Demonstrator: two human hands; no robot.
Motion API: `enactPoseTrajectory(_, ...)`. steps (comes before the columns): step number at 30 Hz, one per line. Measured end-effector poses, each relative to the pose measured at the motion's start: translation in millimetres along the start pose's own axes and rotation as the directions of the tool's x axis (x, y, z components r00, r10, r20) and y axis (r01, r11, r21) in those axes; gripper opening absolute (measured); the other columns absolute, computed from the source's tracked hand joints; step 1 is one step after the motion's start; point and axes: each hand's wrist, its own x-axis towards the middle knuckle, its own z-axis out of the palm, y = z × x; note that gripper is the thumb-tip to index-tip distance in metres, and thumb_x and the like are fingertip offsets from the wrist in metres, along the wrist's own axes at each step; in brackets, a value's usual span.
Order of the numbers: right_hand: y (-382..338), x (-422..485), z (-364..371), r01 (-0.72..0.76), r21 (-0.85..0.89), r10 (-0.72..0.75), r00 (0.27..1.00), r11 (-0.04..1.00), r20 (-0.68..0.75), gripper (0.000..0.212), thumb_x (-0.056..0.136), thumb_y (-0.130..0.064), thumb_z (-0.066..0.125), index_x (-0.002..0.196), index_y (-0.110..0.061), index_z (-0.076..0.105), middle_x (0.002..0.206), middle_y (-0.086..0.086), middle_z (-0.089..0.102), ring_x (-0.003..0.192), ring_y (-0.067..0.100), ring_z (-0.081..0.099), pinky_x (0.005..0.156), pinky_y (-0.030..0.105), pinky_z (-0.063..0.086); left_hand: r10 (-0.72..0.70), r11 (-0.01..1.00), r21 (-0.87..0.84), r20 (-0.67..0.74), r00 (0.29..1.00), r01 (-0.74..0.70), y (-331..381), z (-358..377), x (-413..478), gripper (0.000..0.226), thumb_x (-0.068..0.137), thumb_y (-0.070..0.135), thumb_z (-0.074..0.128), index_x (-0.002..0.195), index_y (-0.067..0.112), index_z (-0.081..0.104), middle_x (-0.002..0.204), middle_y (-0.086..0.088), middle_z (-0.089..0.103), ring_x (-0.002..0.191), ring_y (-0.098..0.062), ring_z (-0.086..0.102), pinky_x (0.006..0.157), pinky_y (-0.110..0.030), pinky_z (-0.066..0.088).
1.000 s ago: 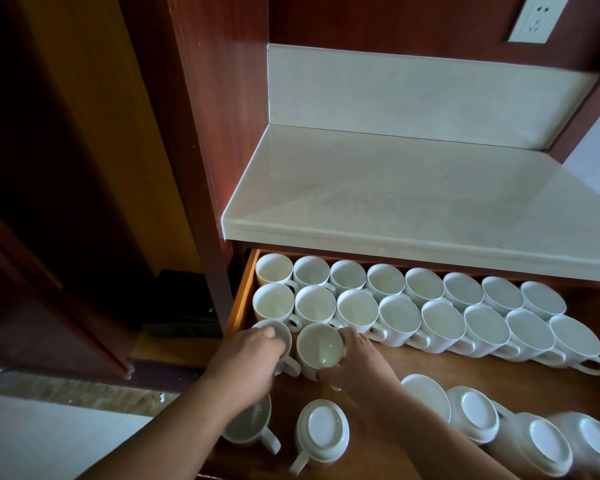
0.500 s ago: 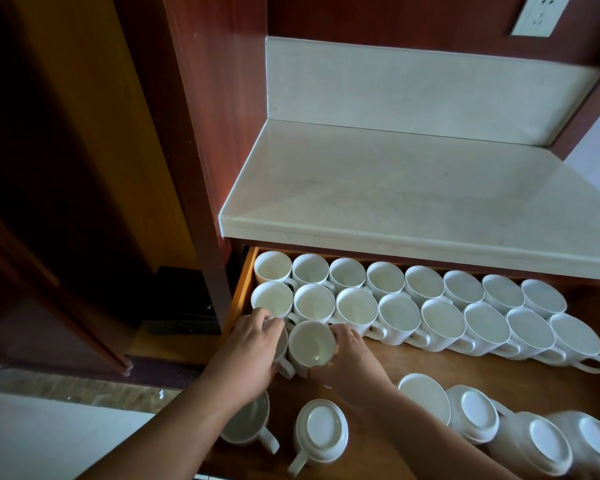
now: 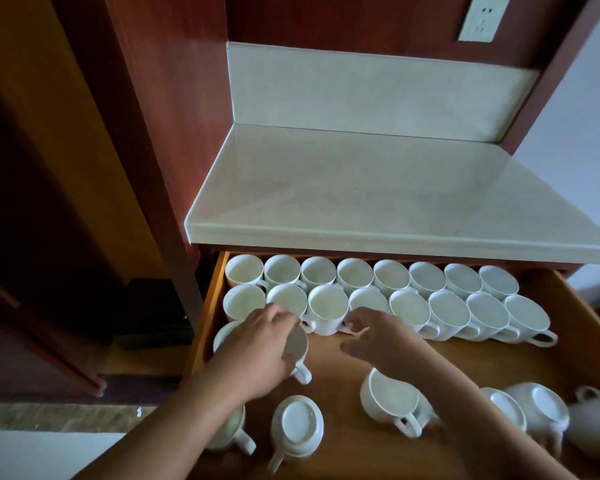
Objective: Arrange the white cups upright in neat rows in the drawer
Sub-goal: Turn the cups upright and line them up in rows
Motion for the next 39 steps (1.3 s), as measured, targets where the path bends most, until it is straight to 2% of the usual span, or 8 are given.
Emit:
enactPoseTrajectory(4, 37.3, -15.2, -35.1, -0.036, -0.171, 0.039, 0.999, 0.985, 0.014, 0.060, 0.081, -0.046, 0.074, 0.136, -0.027, 0.058, 0.128, -0.007, 0.066, 0.109, 0.013, 0.062, 0.087, 0.027, 0.048, 0.082, 0.996, 0.018, 0.068, 0.994, -0.084, 34.7, 12.4, 21.5, 0.046, 0.092, 0.037, 0.066, 0.136, 0.031, 0.053, 0.133, 0.008, 0.051, 0.122, -0.015, 0.053, 0.098, -0.033, 0.048)
enactPoseTrajectory(9, 61.5, -33.6, -23.5, 0.071, -0.253, -0.016, 0.978, 0.965, 0.210, 0.072, 0.074, -0.055, 0.078, 0.137, -0.032, 0.051, 0.134, -0.010, 0.059, 0.118, 0.014, 0.059, 0.097, 0.033, 0.050, 0.153, 0.987, 0.019, 0.205, 0.967, -0.160, 74.1, 31.5, 29.9, 0.047, 0.089, 0.037, 0.069, 0.134, 0.030, 0.055, 0.129, 0.007, 0.053, 0.120, -0.019, 0.054, 0.094, -0.038, 0.050)
enactPoseTrajectory(15, 76.5, -39.8, 8.4, 0.192, -0.424, -0.116, 0.973, 0.885, 0.198, 0.095, 0.069, -0.072, 0.071, 0.144, -0.026, 0.035, 0.139, -0.004, 0.051, 0.129, 0.022, 0.051, 0.109, 0.040, 0.038, 0.041, 0.980, 0.163, 0.410, 0.911, -0.118, 81.6, 35.6, 18.6, 0.057, 0.081, 0.049, 0.077, 0.130, 0.030, 0.054, 0.121, 0.005, 0.050, 0.115, -0.022, 0.055, 0.092, -0.042, 0.051)
enactPoseTrajectory(22, 84.1, -33.4, 17.1, 0.235, -0.375, -0.186, 0.969, 0.897, 0.162, 0.084, 0.075, -0.080, 0.057, 0.137, -0.027, 0.038, 0.130, -0.004, 0.054, 0.120, 0.021, 0.058, 0.103, 0.040, 0.042, -0.054, 0.990, 0.142, 0.199, 0.979, 0.026, 51.0, 25.9, -2.5, 0.043, 0.091, 0.025, 0.063, 0.131, 0.034, 0.053, 0.125, 0.014, 0.045, 0.119, -0.010, 0.046, 0.091, -0.030, 0.050)
enactPoseTrajectory(28, 62.9, -10.8, 17.9, 0.238, -0.268, -0.189, 0.962, 0.933, 0.197, 0.089, 0.073, -0.062, 0.072, 0.144, -0.023, 0.034, 0.137, -0.002, 0.051, 0.126, 0.022, 0.054, 0.102, 0.039, 0.047, -0.135, 0.986, 0.119, 0.128, 0.983, 0.120, 31.4, 21.6, -0.1, 0.029, 0.090, 0.019, 0.063, 0.092, 0.038, 0.041, 0.100, 0.015, 0.052, 0.093, -0.009, 0.052, 0.073, -0.026, 0.047)
enactPoseTrajectory(32, 41.5, 3.9, 27.6, 0.211, -0.193, -0.177, 0.968, 0.958, 0.176, 0.098, 0.072, -0.043, 0.083, 0.149, -0.016, 0.028, 0.140, 0.002, 0.048, 0.128, 0.025, 0.053, 0.095, 0.030, 0.045, -0.131, 0.981, 0.154, 0.094, 0.987, 0.116, 28.7, 25.2, 2.4, 0.026, 0.092, 0.014, 0.061, 0.102, 0.035, 0.049, 0.102, 0.011, 0.057, 0.092, -0.013, 0.057, 0.069, -0.026, 0.042)
enactPoseTrajectory(36, 35.8, 5.4, 37.1, 0.129, -0.114, -0.116, 0.987, 0.985, 0.113, 0.092, 0.072, -0.045, 0.084, 0.143, -0.019, 0.032, 0.138, 0.000, 0.047, 0.128, 0.023, 0.052, 0.094, 0.029, 0.043, -0.115, 0.980, 0.177, 0.099, 0.988, 0.096, 22.7, 29.0, 4.7, 0.018, 0.094, 0.019, 0.061, 0.104, 0.030, 0.051, 0.091, 0.010, 0.050, 0.085, -0.016, 0.057, 0.064, -0.029, 0.040)
enactPoseTrajectory(39, 38.7, 3.3, 40.4, 0.053, -0.095, -0.044, 0.995, 0.994, 0.089, 0.084, 0.073, -0.048, 0.082, 0.137, -0.017, 0.038, 0.133, 0.000, 0.053, 0.125, 0.020, 0.054, 0.085, 0.023, 0.038, -0.108, 0.977, 0.196, 0.107, 0.988, 0.086, 17.8, 33.0, 5.9, 0.016, 0.093, 0.022, 0.062, 0.102, 0.029, 0.052, 0.095, 0.007, 0.059, 0.085, -0.018, 0.060, 0.064, -0.034, 0.047)
